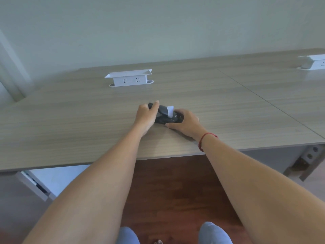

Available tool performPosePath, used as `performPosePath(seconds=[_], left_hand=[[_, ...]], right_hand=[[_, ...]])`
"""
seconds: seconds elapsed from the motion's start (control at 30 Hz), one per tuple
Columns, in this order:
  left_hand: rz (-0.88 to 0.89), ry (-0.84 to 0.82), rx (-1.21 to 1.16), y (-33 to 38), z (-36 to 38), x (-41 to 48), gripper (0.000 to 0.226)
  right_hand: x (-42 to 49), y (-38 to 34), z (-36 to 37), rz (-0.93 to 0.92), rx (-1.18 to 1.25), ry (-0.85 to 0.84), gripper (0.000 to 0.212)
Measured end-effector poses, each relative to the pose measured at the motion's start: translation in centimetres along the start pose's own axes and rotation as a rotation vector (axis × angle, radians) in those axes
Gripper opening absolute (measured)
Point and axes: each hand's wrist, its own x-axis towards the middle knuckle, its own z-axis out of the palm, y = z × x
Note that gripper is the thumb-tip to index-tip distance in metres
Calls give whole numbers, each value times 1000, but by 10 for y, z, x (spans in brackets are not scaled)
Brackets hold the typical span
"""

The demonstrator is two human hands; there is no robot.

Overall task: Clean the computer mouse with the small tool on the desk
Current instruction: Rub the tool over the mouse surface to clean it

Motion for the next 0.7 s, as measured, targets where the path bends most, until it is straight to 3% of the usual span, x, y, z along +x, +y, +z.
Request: performPosePath(seconds=[0.2,0.43,0.6,0.7], left_hand=[[11,158,192,-9,-26,6,46],[89,95,112,-1,-14,-1,50],[1,220,189,-19,-25,0,48],[30,132,19,-11,-26,2,48]], right_hand=[[0,-1,1,-10,-40,-3,43],[-1,0,2,-26,-77,9,36],[-1,0,3,-25,-79,21,43],[0,0,4,-22,-93,27,43]])
